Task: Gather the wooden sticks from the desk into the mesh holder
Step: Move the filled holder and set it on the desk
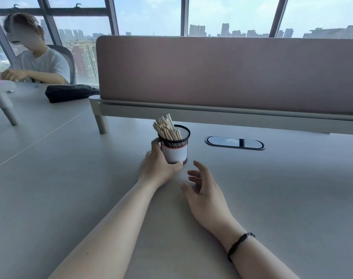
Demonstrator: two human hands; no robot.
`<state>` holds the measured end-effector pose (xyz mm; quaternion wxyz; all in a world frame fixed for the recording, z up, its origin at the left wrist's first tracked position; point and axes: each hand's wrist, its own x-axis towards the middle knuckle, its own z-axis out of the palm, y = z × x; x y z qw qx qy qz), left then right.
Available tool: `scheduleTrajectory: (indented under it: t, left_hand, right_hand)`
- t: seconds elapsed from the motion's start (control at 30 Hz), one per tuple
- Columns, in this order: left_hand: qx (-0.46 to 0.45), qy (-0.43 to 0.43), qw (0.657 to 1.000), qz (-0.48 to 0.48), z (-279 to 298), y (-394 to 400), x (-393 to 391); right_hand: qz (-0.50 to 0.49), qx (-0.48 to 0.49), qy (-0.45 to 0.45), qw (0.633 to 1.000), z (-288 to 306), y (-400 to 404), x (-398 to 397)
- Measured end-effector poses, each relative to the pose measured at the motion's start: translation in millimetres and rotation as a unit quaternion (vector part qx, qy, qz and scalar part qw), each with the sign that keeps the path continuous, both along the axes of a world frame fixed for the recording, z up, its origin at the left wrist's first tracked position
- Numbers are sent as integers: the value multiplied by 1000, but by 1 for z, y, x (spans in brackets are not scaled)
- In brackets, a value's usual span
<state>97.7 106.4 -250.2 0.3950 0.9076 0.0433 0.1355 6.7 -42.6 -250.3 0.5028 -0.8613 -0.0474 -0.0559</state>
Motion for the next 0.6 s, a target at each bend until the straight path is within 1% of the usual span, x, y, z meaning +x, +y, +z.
scheduleTrajectory:
  t: [0.27,0.6]
  left_hand:
    - [23,0,1000,-9,-7,2,36]
    - [46,-6,999,-17,-9,3,53]
  right_hand:
    - [-9,15,11,1000,-2,2,20]
    - [-13,17,14,1000,-3,3,20]
